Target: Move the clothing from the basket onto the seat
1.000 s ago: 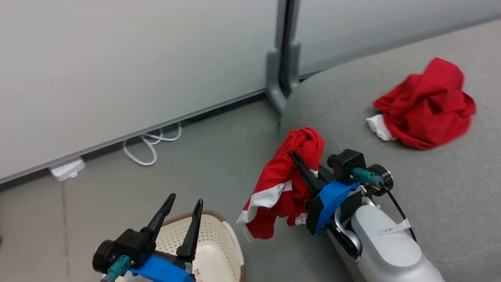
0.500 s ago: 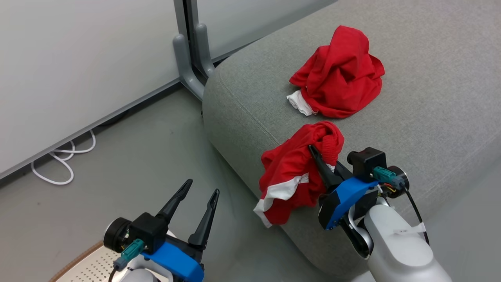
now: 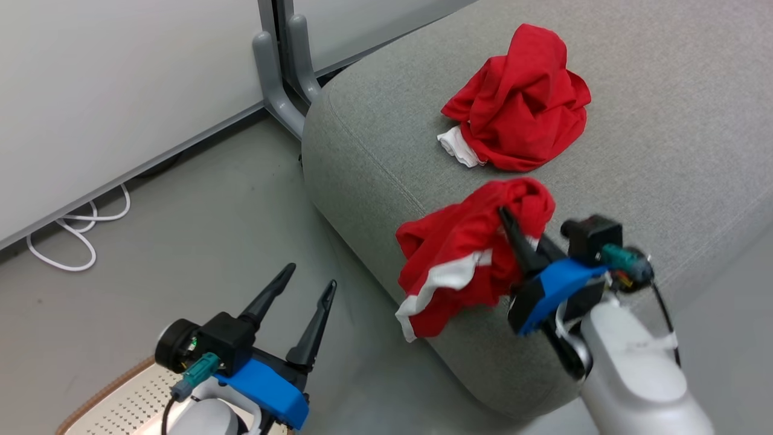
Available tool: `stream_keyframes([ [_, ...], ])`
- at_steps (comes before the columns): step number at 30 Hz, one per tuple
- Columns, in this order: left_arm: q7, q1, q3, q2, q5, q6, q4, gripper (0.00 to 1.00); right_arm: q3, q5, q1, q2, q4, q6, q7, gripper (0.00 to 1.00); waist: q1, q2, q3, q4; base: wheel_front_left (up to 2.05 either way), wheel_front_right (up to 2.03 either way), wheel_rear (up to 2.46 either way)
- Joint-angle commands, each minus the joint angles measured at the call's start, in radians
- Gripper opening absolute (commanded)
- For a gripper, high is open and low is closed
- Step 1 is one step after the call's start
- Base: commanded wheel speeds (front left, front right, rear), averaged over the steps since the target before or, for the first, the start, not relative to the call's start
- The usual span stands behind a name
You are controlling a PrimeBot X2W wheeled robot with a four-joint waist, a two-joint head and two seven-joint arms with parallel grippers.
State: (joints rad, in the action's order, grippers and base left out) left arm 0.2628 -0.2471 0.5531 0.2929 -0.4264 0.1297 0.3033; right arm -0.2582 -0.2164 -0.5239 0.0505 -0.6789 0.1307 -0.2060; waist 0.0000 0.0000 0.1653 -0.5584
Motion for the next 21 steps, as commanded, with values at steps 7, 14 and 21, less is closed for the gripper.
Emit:
stream_keyframes([
  [7,0.003,-0.022,-0.054,0.054,0.034,0.001,-0.049,1.0,0.146,0.067,-0.231,0.02,0.065,0.0,0.107,0.0,0.0,0.0,0.113,-0.007,0.0,0.0,0.0],
  [14,-0.002,-0.108,-0.019,0.132,0.066,0.001,-0.136,1.0,0.389,0.055,-0.462,0.161,0.149,0.0,0.176,0.0,0.0,0.0,0.302,0.077,0.0,0.0,0.0],
  [21,-0.055,-0.23,0.012,0.221,0.072,0.001,-0.27,1.0,0.653,0.064,-0.523,0.237,0.189,0.0,0.165,0.0,0.0,0.0,0.489,0.163,0.0,0.0,0.0],
])
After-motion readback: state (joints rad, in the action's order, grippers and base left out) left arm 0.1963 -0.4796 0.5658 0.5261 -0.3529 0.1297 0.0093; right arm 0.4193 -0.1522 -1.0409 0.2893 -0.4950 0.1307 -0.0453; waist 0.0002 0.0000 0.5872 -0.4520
